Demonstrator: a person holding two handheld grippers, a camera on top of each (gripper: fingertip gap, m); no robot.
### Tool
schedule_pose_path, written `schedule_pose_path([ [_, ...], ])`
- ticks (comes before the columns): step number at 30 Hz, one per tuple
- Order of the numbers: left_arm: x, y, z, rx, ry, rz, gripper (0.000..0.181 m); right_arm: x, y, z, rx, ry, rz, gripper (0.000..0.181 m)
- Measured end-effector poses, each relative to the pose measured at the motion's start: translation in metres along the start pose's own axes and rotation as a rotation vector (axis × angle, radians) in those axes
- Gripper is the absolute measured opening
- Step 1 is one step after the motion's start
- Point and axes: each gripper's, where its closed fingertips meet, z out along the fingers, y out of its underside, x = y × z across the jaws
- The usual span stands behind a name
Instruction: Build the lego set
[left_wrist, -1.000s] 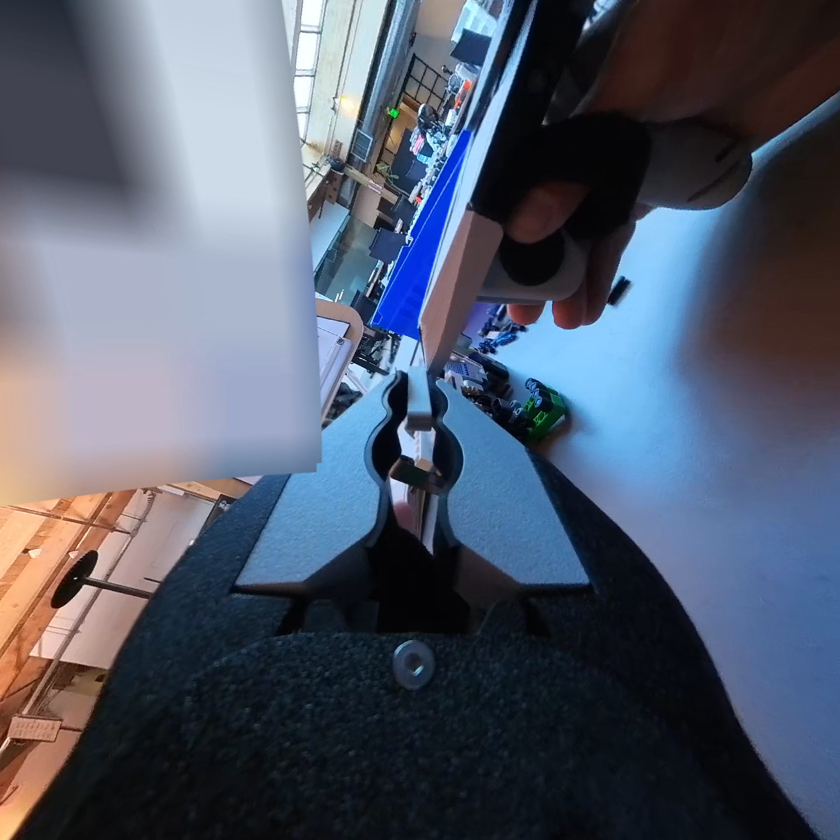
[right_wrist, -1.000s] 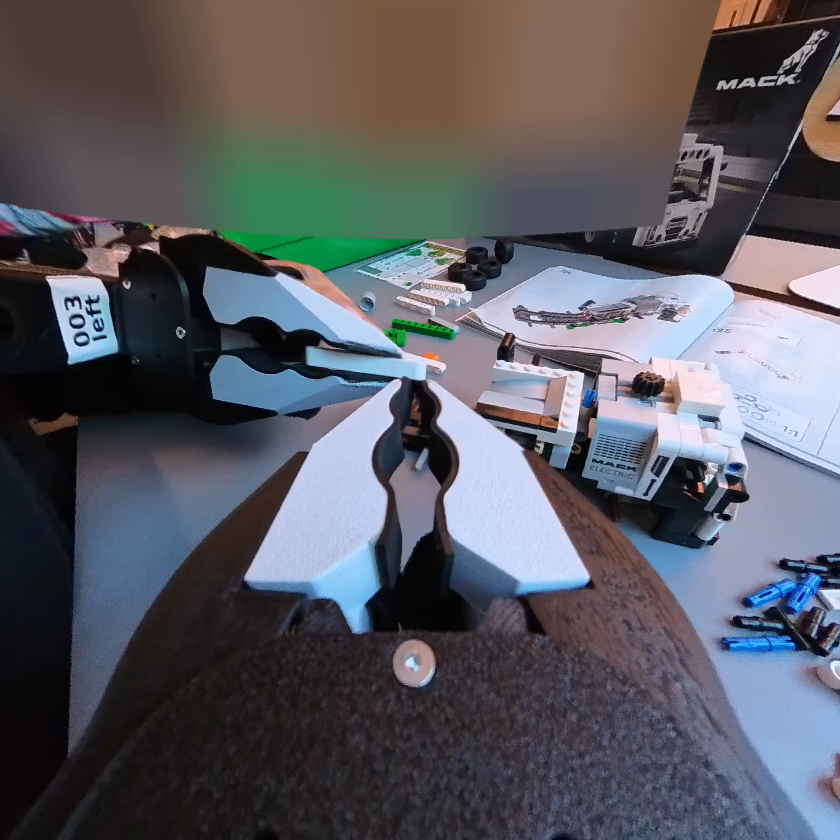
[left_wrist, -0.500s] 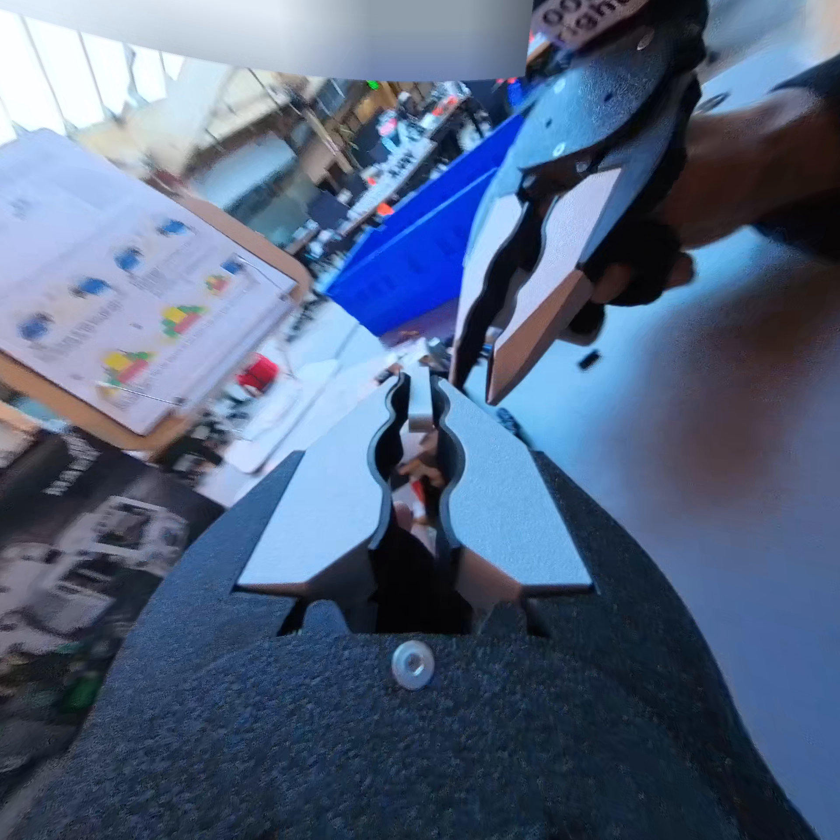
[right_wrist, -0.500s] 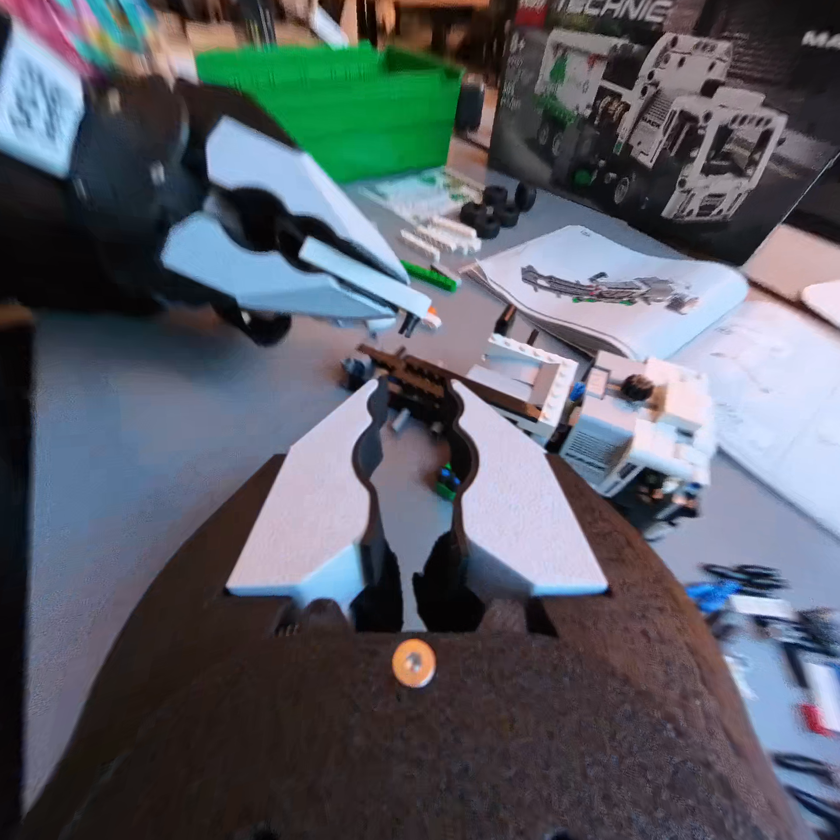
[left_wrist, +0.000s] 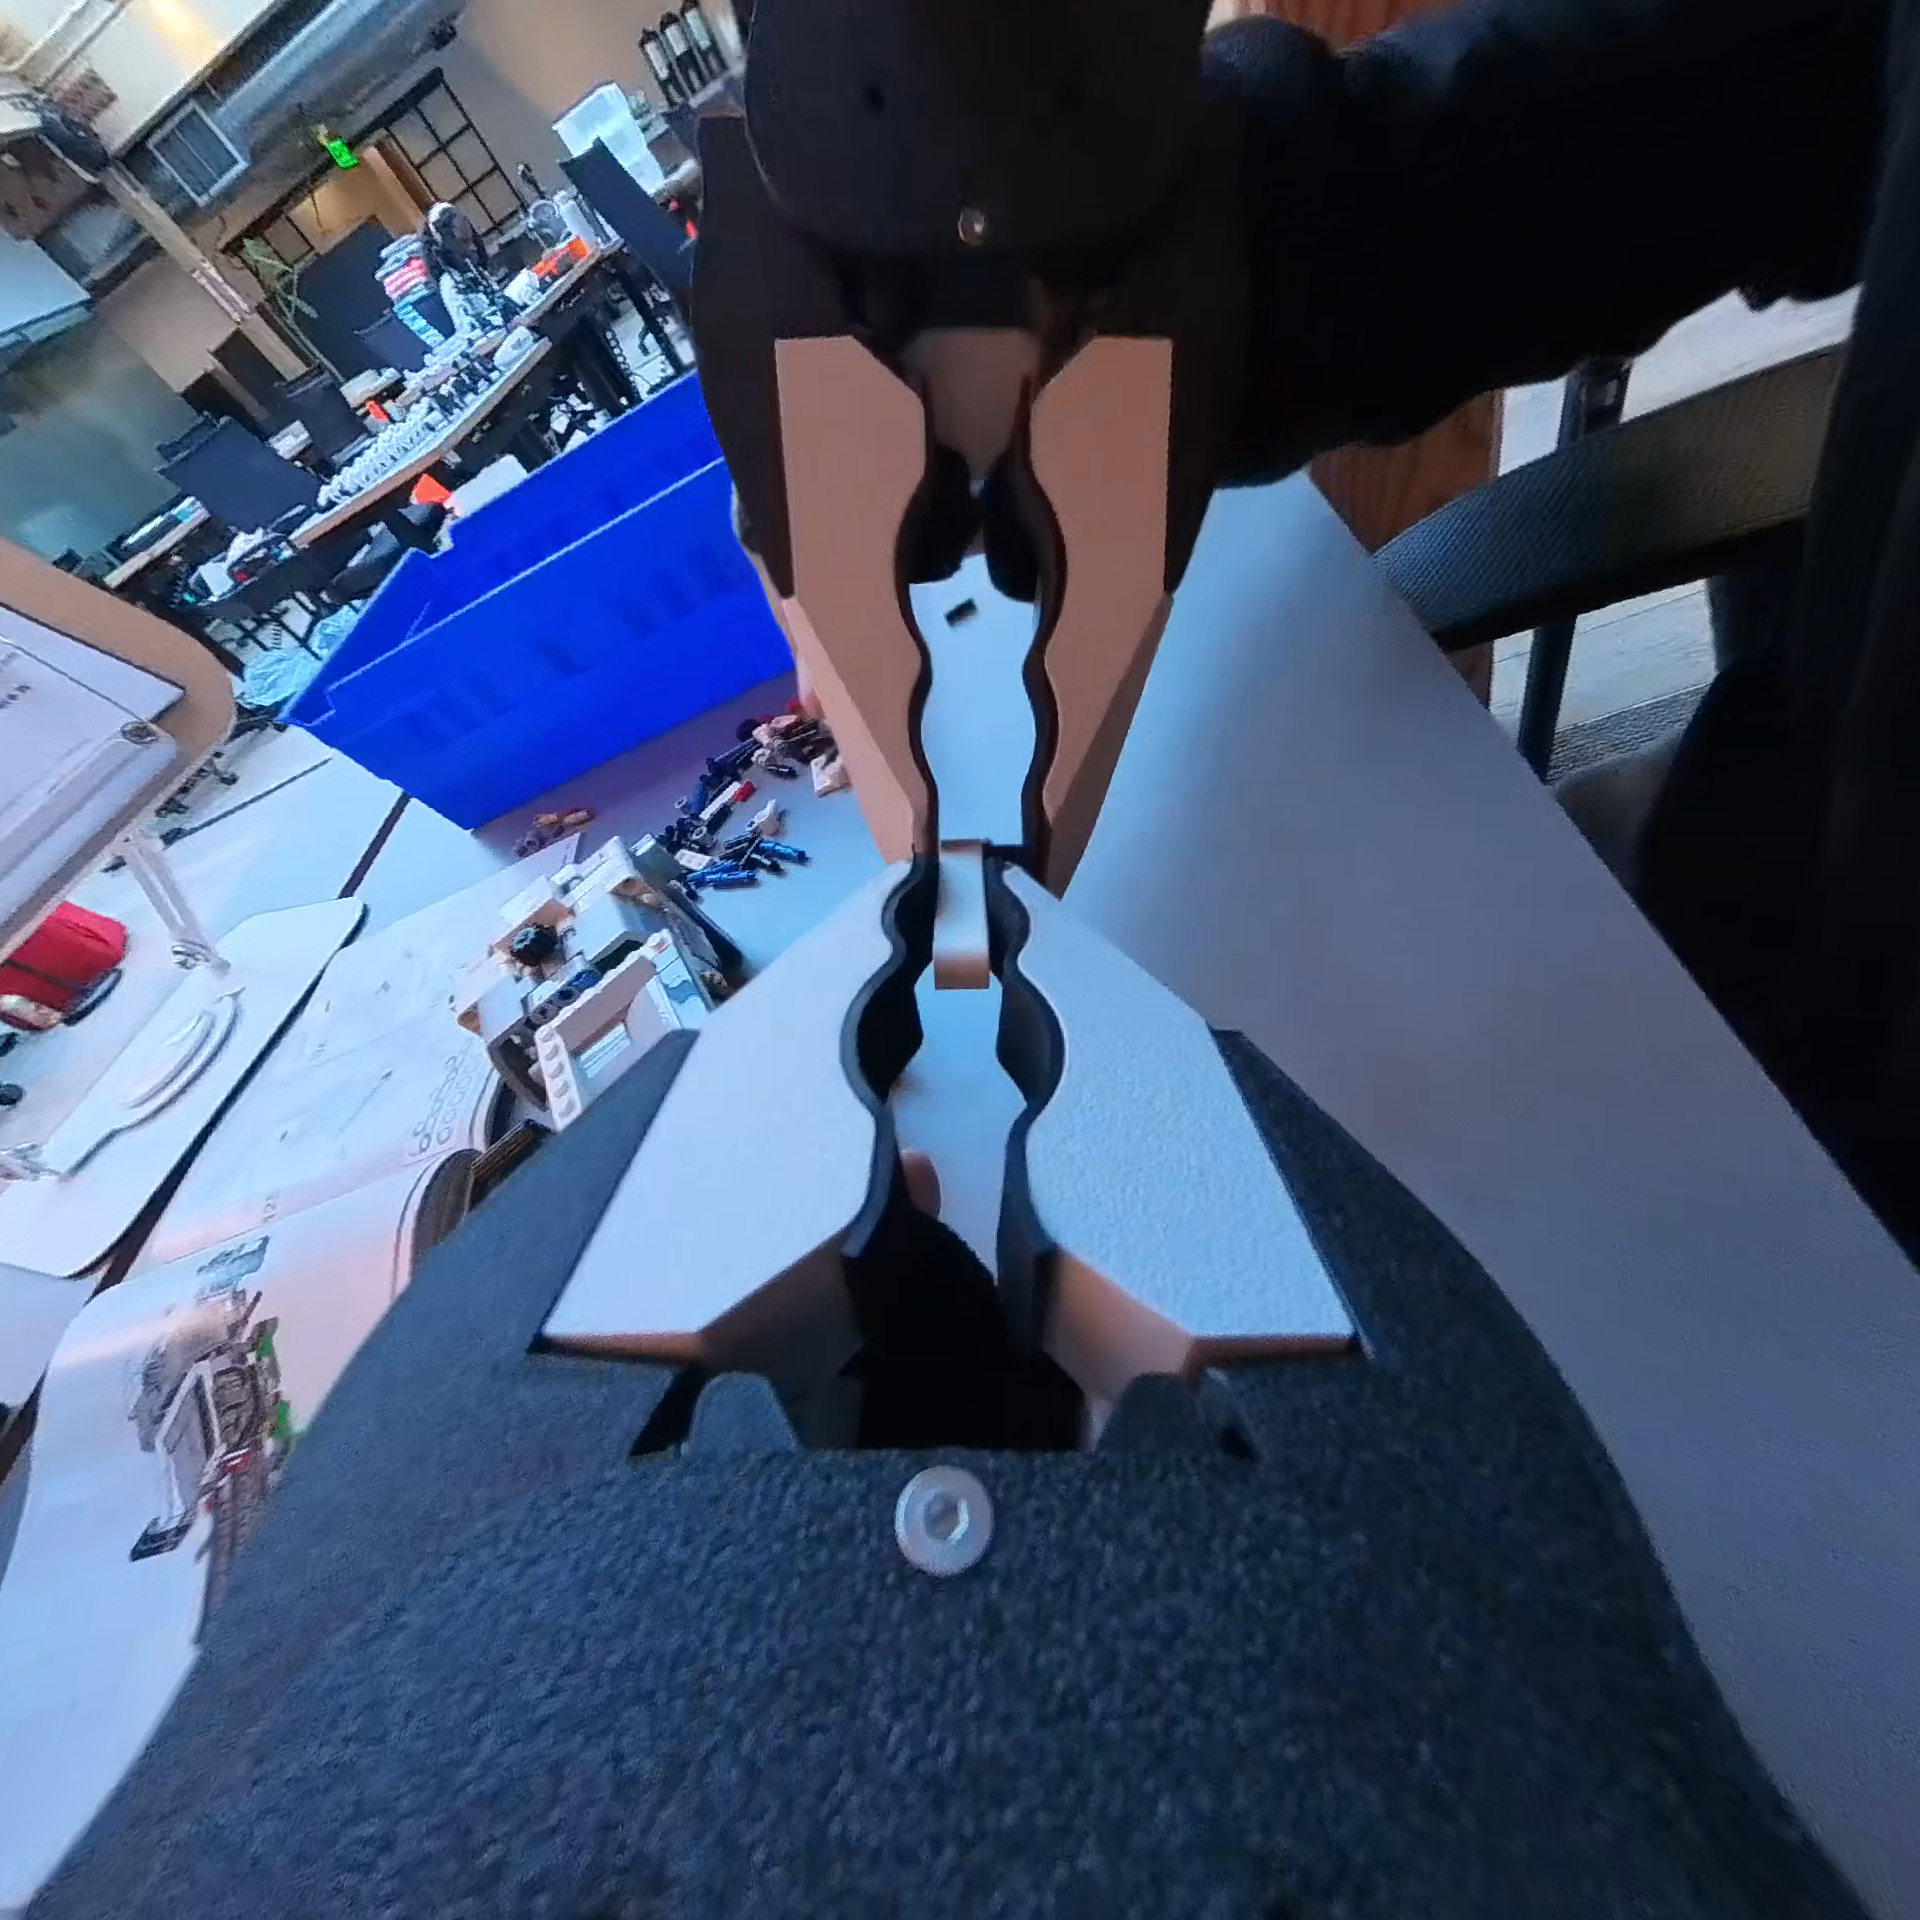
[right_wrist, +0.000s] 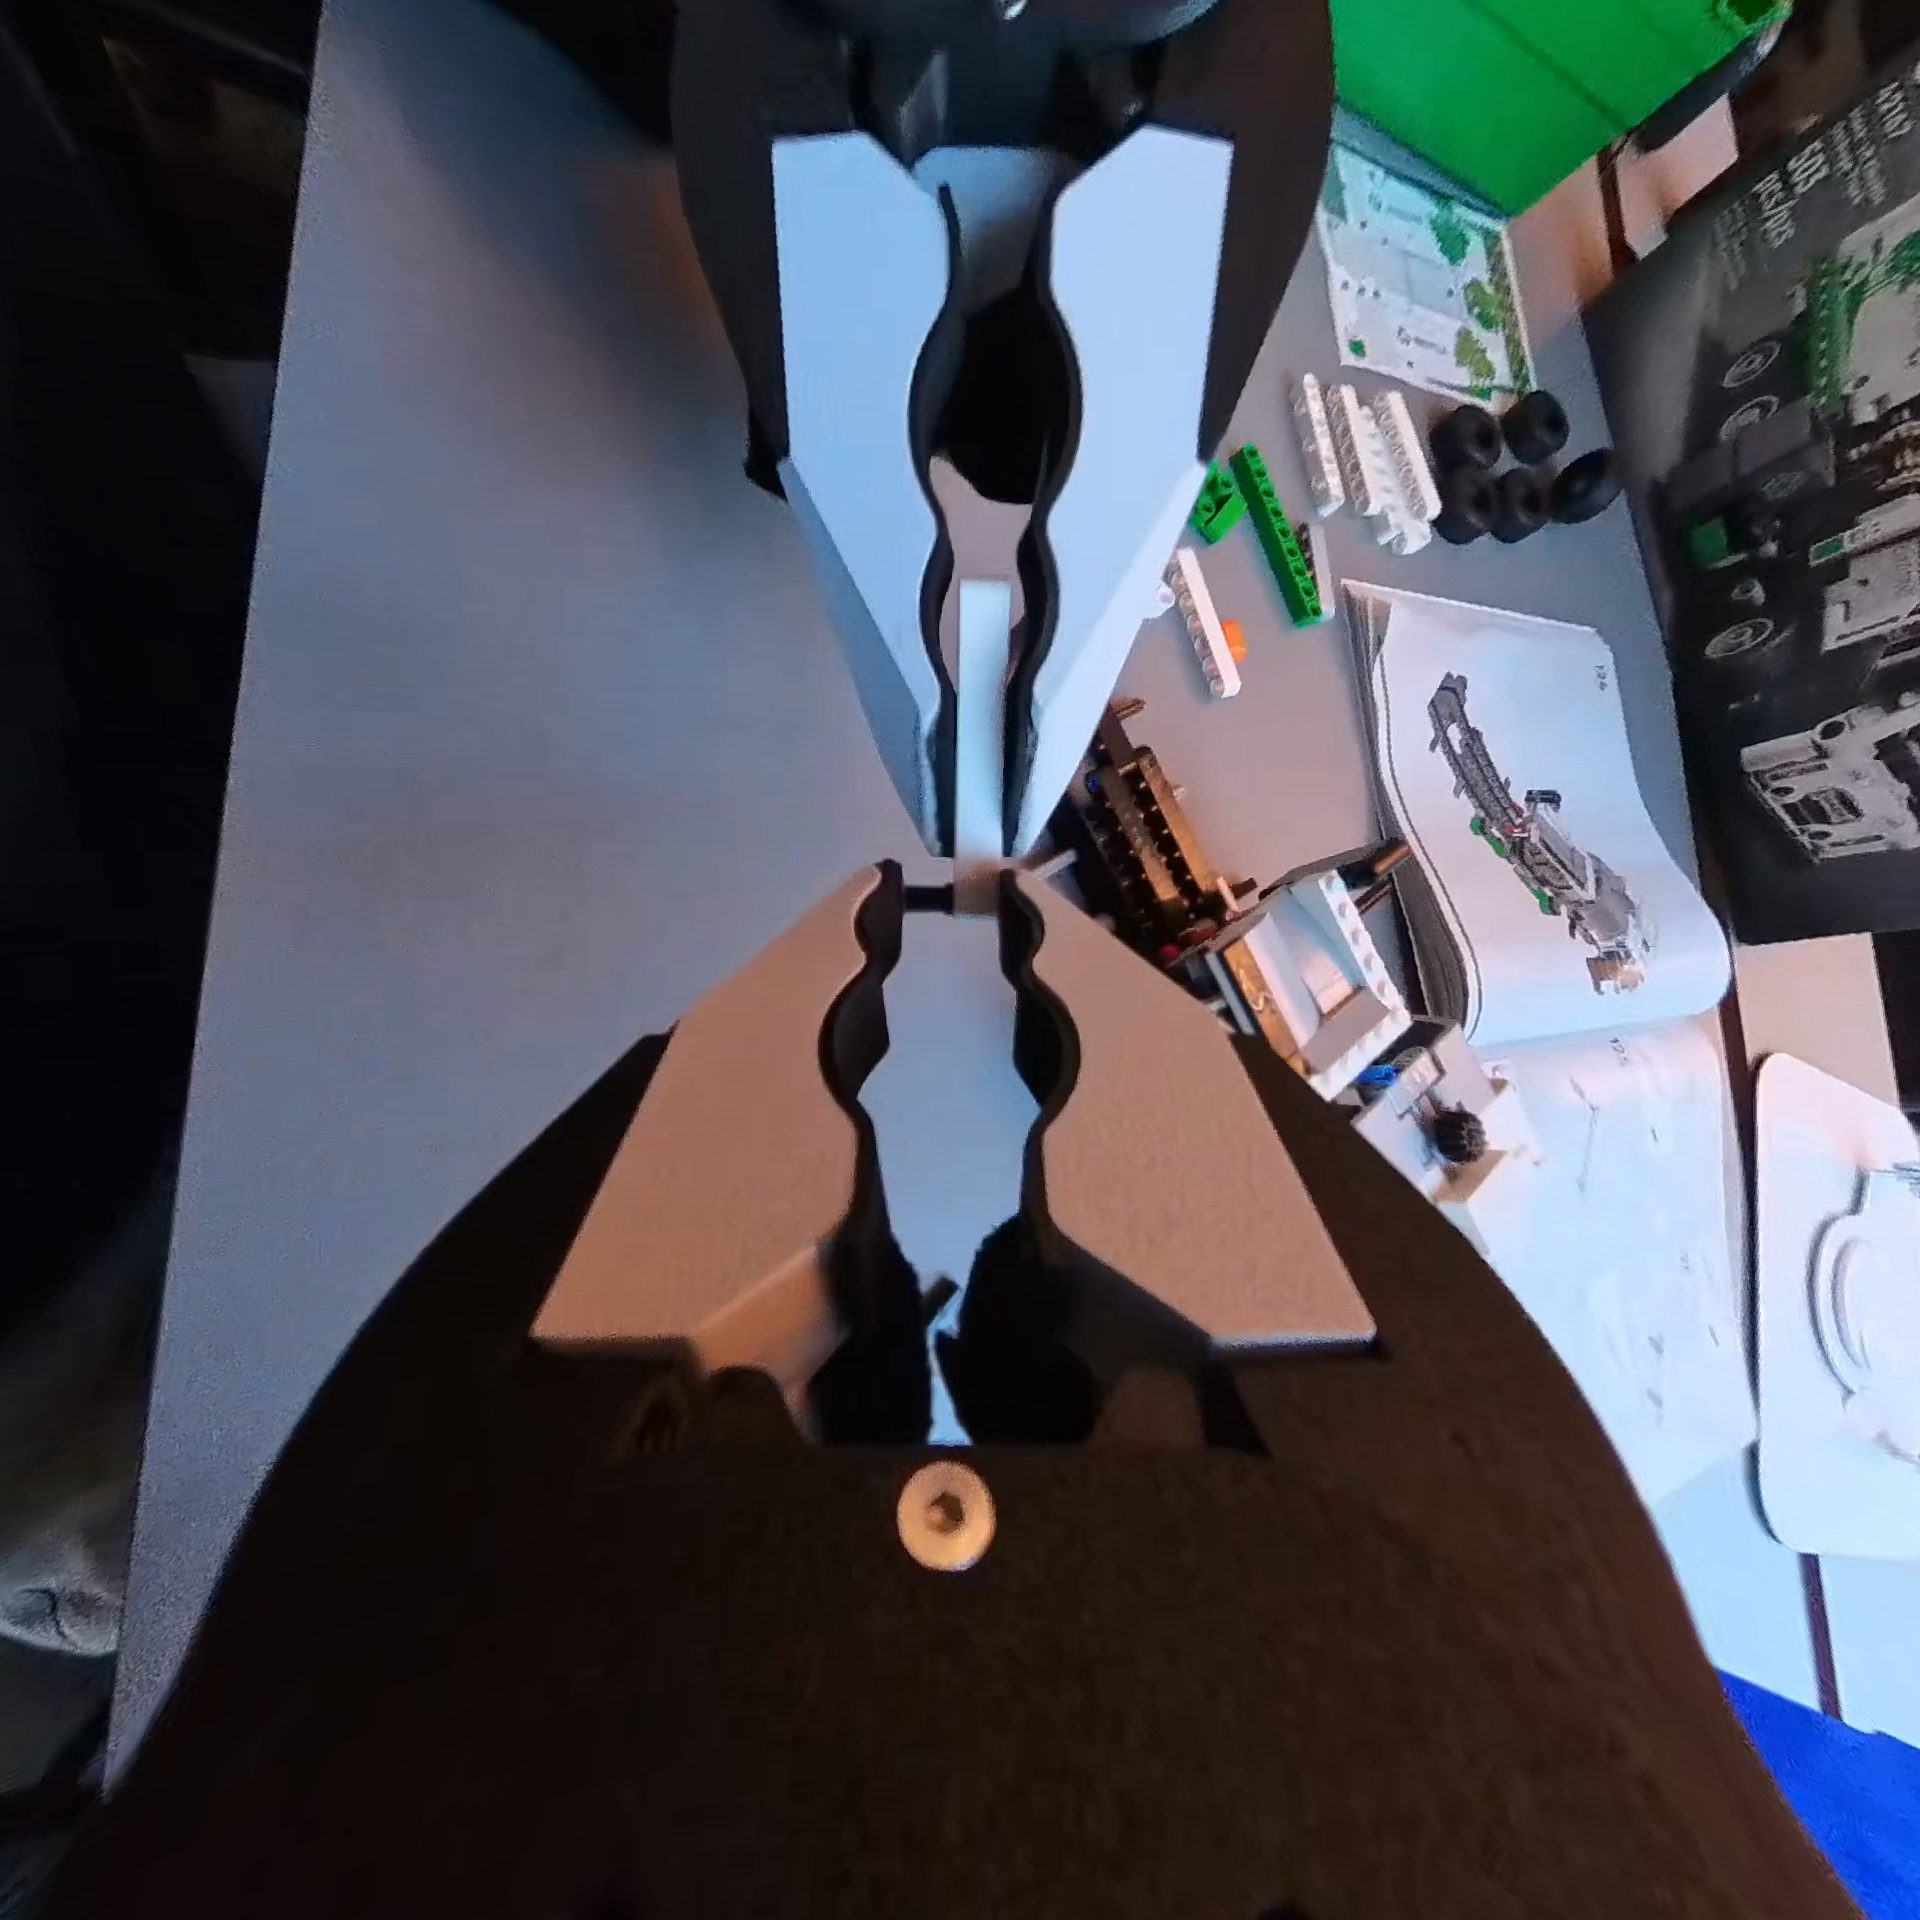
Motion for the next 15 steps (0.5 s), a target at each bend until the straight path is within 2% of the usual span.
schedule_pose_path([
  [7, 0.007, -0.002, -0.003, 0.028, 0.075, -0.061, 0.007, -0.007, -0.003, 0.0, -0.011, -0.013, 0.013, 0.016],
  [11, 0.01, -0.001, -0.001, 0.021, 0.079, -0.039, 0.007, -0.01, 0.0, 0.001, -0.008, -0.033, 0.009, 0.015],
  [15, 0.009, -0.002, 0.001, 0.024, 0.07, -0.052, 0.007, -0.01, 0.001, -0.001, 0.007, -0.076, 0.095, 0.015],
])
